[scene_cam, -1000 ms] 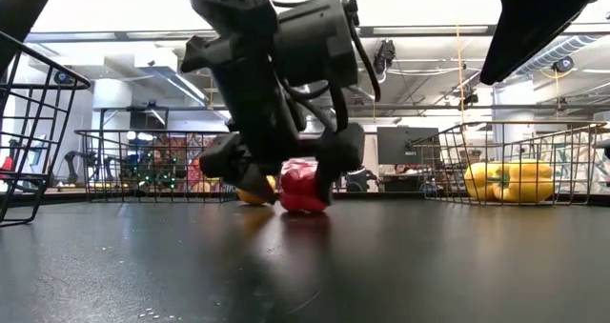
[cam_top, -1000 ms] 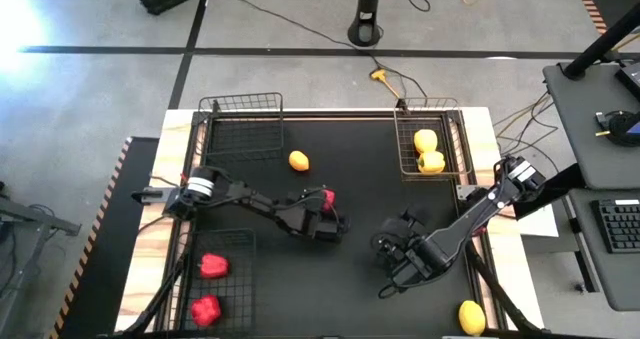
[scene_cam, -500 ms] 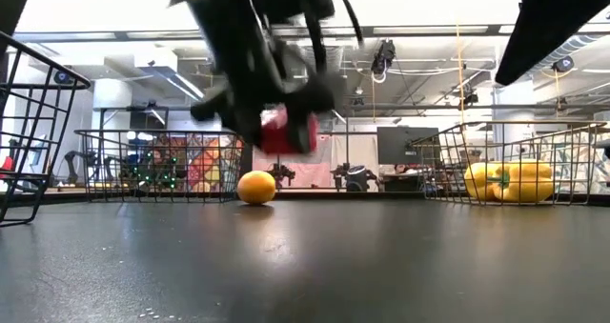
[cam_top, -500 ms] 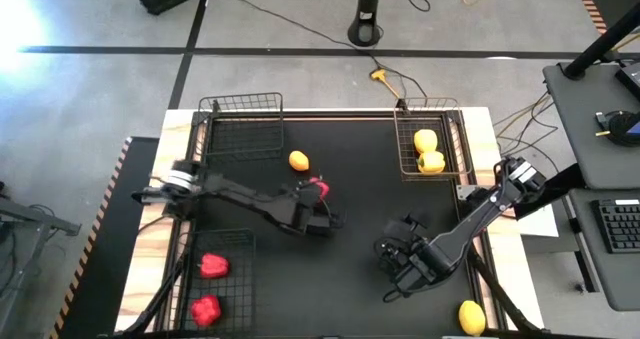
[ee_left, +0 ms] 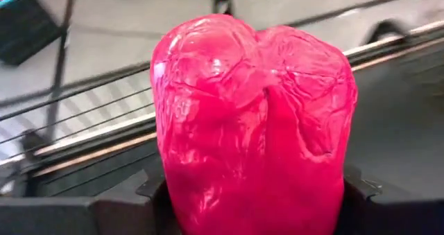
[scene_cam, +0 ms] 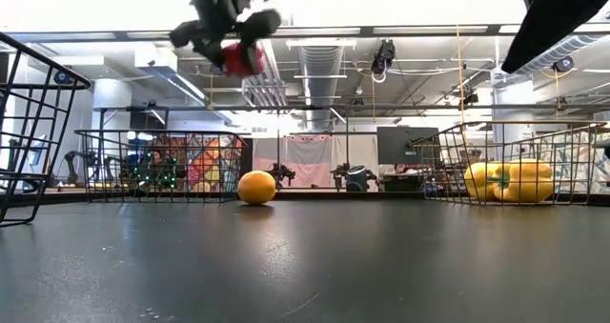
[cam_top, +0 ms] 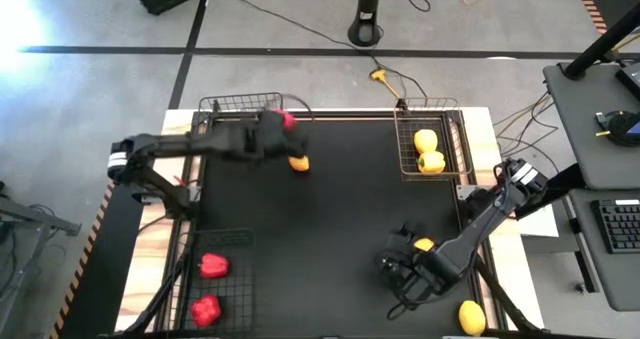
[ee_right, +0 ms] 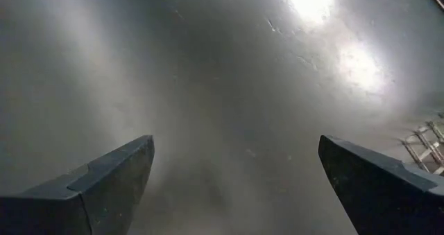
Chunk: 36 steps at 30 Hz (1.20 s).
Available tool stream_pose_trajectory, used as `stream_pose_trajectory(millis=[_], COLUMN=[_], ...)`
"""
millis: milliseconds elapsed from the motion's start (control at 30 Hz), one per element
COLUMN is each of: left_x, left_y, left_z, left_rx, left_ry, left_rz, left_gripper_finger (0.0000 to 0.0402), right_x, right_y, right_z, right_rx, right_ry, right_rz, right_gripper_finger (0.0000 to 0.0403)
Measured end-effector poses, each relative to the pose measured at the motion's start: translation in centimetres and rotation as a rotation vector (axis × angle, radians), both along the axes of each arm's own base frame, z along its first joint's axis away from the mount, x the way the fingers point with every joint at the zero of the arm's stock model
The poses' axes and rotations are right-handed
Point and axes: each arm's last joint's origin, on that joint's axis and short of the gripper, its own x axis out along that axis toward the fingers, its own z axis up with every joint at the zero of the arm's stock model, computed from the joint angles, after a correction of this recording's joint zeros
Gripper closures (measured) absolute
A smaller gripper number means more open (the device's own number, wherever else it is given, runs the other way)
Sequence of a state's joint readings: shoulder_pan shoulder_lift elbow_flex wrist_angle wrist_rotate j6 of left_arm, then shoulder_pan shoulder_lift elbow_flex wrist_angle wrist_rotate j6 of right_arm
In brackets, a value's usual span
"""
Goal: Sort produce into baskets
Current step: Put the red bell pepper into the bottom black wire basket
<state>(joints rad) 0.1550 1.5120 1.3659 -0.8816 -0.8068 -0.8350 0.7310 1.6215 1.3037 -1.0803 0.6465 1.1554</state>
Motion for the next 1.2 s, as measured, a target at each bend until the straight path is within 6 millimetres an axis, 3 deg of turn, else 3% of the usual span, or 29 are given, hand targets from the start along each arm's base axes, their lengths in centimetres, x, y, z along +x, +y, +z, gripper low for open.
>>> stream_pose_trajectory(millis=[367, 500, 800, 1200], left_x=[-4.6, -6.7, -10.6, -12.9], left_y=[9.2, 11.4, 16.7, 21.1], left_z=[-2.2, -2.5, -4.2, -9.2], left_rx=[-0.245, -0.350, -0.573, -0.820], left_ry=[0.295, 0.340, 0.264, 0.295], left_rz=[0.128, 0.160, 0.211, 0.154], left_gripper_finger=[0.0180, 0.0183, 0.0183, 0.0183], right_x=[-0.9, -1.7, -2.4, -2.3], right_y=[1.2, 1.5, 1.0, 1.0], right_z=[-0.3, -1.0, -3.1, -3.8], right_rx=[0.020, 0.030, 0.058, 0.147], right_ry=[-0.042, -0.046, -0.080, -0.097], right_rz=[0.005, -0.017, -0.122, -0.190], right_gripper_finger=[0.0003, 0.0003, 0.0003, 0.0003])
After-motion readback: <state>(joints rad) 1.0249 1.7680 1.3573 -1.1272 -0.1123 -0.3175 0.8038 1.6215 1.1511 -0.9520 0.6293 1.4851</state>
